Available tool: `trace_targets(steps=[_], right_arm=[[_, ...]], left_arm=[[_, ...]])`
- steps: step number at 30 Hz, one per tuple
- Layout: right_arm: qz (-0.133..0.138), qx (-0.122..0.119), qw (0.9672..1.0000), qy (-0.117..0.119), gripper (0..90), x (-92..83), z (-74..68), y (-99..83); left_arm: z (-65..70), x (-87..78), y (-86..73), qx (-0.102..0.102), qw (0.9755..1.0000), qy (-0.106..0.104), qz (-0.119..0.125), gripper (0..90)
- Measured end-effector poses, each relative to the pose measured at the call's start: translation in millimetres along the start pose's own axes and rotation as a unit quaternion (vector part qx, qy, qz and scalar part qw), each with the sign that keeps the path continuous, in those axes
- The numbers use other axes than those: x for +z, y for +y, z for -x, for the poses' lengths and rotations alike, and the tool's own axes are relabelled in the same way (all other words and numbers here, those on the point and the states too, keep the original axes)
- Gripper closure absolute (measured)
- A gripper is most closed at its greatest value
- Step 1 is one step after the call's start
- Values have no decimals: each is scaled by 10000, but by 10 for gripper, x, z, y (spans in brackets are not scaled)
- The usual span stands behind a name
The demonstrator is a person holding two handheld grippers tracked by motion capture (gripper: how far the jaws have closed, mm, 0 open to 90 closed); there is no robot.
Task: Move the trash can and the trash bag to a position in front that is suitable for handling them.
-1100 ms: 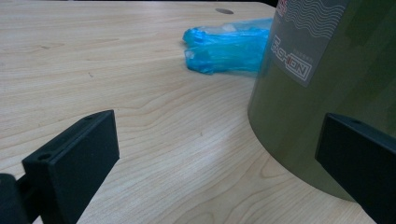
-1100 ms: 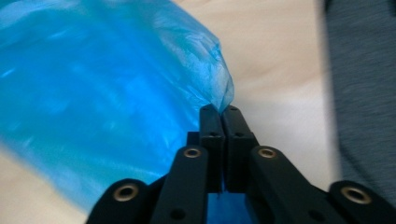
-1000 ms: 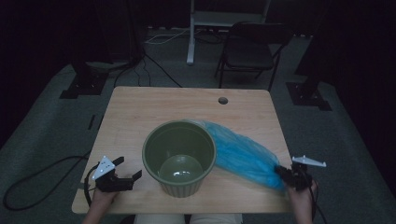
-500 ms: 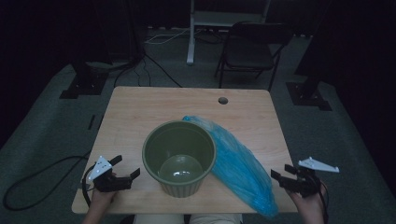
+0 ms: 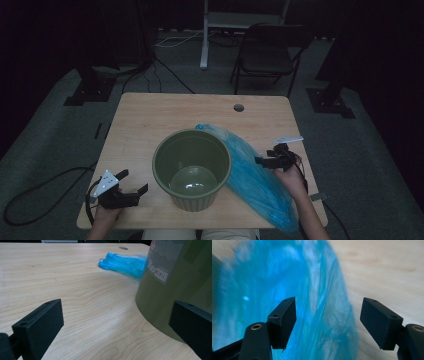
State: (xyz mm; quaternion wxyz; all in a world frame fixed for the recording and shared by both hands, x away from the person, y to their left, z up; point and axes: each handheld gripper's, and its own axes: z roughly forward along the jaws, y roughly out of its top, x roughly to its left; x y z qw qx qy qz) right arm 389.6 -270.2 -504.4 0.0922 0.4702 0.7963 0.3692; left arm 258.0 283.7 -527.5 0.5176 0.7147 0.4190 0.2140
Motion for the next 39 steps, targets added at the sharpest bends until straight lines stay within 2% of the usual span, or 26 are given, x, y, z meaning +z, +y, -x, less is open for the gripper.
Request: trace_targets(steps=[4, 6, 10, 12, 13, 15, 20, 21, 22, 23, 25, 28, 31, 32, 35, 39], right_arm=[[-257, -34, 9996, 62, 284, 176, -96, -111], [-412, -202, 9989, 33, 284, 233, -182, -181], [-355, -430, 9983, -148, 282, 253, -346, -275], [-343, -690, 9962, -405, 292, 265, -450, -318], [-342, -897, 9938, -565, 354, 268, -505, -340], [-235, -875, 9944, -543, 476, 248, -571, -377], [-90, -900, 9945, -533, 865, 243, -692, -426], [-98, -852, 9947, -574, 888, 249, -704, -421], [-32, -700, 9961, -529, 894, 246, -687, -415], [140, -450, 9978, -464, 896, 221, -648, -409], [422, -62, 9978, -512, 897, 138, -551, -386], [799, 152, 9922, -940, 897, -27, -394, -365], [998, 610, 9866, -1133, 897, -189, -165, -370], [1038, 738, 9851, -1158, 897, -237, -93, -376], [1053, 910, 9823, -1253, 896, -337, 74, -387], [1040, 1108, 9791, -1351, 893, -406, 225, -426]], left_arm=[[-10, -16, 1, -5, 10000, 16, 10, 2], [-5, -15, 3, 14, 10000, 13, 9, 2], [5, -15, 10, 22, 10000, -3, 23, 2], [5, -14, 14, 25, 10000, 2, 23, 2], [4, -14, 15, 21, 10000, 3, 30, 2], [1, -10, 17, 9, 10000, -6, 28, 2], [-7, 20, 19, 4, 10000, -21, 14, 2], [-6, 28, 22, 3, 10000, -30, 18, 2], [-4, 35, 26, -2, 10000, -44, 14, 2], [-4, 43, 30, 19, 10000, -47, 19, 2], [-5, 55, 34, 13, 10000, -65, 19, 2], [-3, 67, 36, 34, 10000, -68, 8, 2], [-3, 73, 34, 35, 10000, -75, -1, 2], [-2, 75, 33, 30, 10000, -75, 1, 2], [6, 83, 33, 29, 10000, -69, 1, 2], [8, 85, 37, 25, 10000, -67, 3, 2]])
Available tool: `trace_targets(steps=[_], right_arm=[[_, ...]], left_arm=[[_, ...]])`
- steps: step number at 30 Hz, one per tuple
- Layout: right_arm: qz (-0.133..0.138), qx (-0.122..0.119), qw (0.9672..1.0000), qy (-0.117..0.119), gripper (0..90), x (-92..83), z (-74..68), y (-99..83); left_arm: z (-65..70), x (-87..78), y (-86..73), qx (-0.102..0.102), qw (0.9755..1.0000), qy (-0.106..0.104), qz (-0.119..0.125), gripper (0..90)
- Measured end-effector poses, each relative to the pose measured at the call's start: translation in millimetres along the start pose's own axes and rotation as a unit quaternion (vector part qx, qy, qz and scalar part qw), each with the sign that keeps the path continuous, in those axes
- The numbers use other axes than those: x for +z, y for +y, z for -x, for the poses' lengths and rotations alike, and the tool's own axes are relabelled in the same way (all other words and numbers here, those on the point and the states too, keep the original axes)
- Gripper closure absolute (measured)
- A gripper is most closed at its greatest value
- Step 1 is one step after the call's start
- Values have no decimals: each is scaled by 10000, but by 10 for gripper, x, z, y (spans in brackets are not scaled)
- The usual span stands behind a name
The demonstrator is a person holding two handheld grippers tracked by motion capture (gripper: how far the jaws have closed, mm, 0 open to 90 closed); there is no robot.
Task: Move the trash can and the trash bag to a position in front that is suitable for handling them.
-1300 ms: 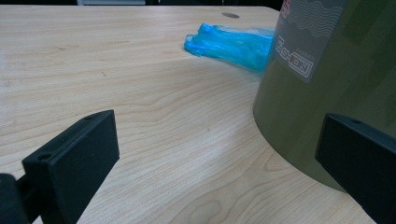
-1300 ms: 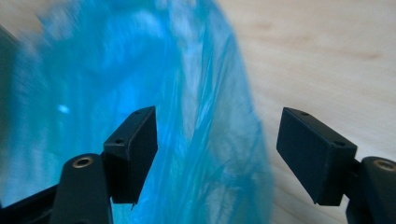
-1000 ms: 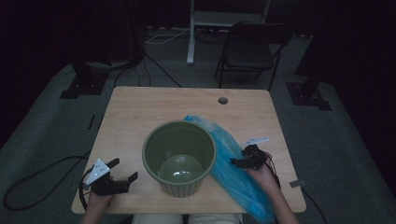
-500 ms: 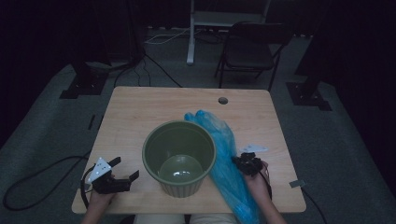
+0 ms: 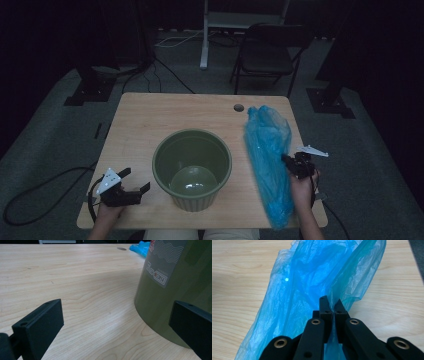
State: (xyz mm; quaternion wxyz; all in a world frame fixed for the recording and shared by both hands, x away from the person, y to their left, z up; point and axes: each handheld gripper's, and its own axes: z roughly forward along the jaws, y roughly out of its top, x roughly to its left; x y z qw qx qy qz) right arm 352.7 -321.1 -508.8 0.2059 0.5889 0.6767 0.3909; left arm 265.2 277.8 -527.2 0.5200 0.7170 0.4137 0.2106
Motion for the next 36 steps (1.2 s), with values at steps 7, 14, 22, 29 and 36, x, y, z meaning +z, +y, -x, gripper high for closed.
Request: trace_targets(steps=[7, 14, 22, 29, 36], right_arm=[[-243, 197, 9995, -64, 817, -8, 126, -139], [-297, 375, 9988, 61, 504, -150, 169, -327], [-281, 438, 9986, 108, 303, -7, 368, -16], [-651, 167, 9977, -1, 303, 317, 293, 65], [-731, -286, 9968, -137, 334, 416, 57, -52]], left_arm=[[3, 2, 0, 13, 10000, 1, -14, 2], [-5, 10, -2, -14, 10000, -7, -11, 2], [7, 32, -1, 34, 10000, -29, -50, 2], [-3, 17, -2, 8, 10000, -21, -28, 2], [1, 7, -2, 12, 10000, -22, -16, 2]])
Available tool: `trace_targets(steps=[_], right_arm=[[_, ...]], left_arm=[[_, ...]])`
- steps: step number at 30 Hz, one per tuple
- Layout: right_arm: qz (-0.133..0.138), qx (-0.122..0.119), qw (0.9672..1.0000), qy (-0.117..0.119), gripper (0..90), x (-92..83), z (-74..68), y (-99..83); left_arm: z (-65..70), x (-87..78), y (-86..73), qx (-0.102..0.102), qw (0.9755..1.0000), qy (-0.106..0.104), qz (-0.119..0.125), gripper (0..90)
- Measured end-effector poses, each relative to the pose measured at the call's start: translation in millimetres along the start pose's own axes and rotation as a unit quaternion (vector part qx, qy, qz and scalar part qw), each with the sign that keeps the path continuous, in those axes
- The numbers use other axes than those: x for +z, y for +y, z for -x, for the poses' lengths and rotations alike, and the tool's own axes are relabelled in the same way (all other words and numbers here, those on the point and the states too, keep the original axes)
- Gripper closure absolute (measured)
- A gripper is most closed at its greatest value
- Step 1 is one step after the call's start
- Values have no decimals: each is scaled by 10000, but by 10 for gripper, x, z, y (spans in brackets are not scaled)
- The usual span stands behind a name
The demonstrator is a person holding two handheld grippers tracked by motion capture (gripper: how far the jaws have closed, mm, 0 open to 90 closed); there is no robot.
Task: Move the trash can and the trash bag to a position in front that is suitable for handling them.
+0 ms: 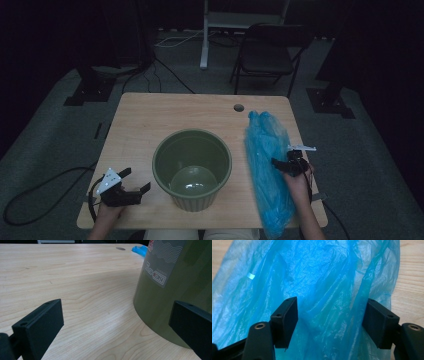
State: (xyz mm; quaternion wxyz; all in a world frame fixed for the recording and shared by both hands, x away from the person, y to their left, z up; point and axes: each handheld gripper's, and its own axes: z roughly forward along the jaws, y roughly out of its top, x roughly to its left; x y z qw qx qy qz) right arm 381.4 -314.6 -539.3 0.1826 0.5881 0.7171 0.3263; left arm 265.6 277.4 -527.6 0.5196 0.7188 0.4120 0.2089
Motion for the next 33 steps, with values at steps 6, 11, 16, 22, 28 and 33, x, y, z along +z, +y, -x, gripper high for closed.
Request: trace_targets(steps=[6, 11, 16, 22, 28, 33], right_arm=[[16, -617, 9979, -190, 742, -44, -242, -82], [-130, -771, 9969, 14, 882, -75, -292, -91], [207, -331, 9987, 336, 893, -341, -311, -192], [383, -104, 9977, 546, 873, -677, -321, -447], [207, 261, 9950, 946, 560, -849, -369, -831], [328, 371, 9950, 871, 359, -1107, -368, -949]], left_arm=[[9, 8, 1, 38, 10000, -15, -22, 2], [18, 10, 2, 40, 10000, -23, -14, 2], [3, -7, 3, -10, 10000, -3, 7, 2], [7, -2, 11, -1, 10000, -20, 8, 2], [12, 3, 17, -17, 10000, -22, 27, 2], [9, 13, 13, -16, 10000, -21, 15, 2]])
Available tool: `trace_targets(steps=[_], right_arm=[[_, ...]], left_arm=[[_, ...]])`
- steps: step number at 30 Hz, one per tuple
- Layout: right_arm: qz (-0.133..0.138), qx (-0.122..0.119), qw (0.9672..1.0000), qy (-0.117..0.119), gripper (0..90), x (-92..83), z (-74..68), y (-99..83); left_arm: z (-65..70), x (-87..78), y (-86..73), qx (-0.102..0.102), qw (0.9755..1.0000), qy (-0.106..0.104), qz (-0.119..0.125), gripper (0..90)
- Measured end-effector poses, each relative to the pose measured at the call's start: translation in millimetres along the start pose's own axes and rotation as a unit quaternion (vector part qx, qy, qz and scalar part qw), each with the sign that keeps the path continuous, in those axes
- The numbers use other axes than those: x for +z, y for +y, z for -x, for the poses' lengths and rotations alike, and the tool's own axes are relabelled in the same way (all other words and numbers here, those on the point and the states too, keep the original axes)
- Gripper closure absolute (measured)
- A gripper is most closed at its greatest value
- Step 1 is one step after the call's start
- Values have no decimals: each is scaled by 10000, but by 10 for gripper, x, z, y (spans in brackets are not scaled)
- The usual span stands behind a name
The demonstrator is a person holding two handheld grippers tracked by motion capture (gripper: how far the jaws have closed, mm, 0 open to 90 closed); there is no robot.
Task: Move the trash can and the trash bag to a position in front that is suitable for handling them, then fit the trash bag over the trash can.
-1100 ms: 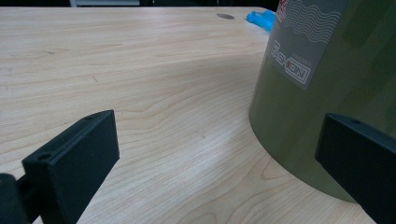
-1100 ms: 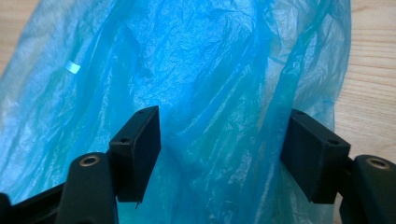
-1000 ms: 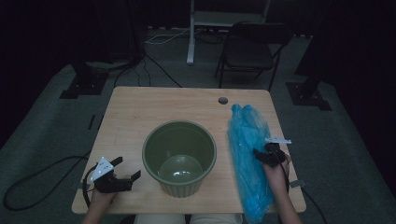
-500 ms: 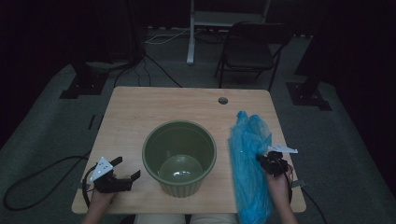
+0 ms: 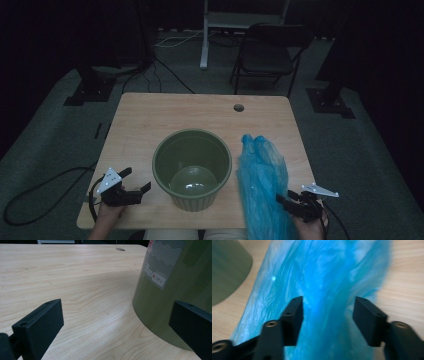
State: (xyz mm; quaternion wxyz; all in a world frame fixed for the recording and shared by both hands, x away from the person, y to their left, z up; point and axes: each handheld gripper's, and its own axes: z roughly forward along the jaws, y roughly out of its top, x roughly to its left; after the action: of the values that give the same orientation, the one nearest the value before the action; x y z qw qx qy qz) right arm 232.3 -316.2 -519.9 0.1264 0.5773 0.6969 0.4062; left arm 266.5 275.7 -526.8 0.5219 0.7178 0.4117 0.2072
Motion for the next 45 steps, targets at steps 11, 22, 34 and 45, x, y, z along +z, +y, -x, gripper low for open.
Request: trace_targets(steps=[11, 22, 34, 45], right_arm=[[-158, 23, 9998, -93, 202, 385, 137, 480], [-699, -438, 9963, -251, 177, 760, -128, 407], [-704, -1431, 9853, -619, 516, 822, -427, 328], [67, -1059, 9943, 131, 900, 590, -392, 411]], left_arm=[[1, 5, 4, 41, 10000, -27, -12, 2], [-2, -4, -2, 20, 10000, -19, -14, 2], [-10, 8, -9, 61, 10000, 11, -59, 2], [-3, 35, -14, 104, 9999, -34, -89, 2]])
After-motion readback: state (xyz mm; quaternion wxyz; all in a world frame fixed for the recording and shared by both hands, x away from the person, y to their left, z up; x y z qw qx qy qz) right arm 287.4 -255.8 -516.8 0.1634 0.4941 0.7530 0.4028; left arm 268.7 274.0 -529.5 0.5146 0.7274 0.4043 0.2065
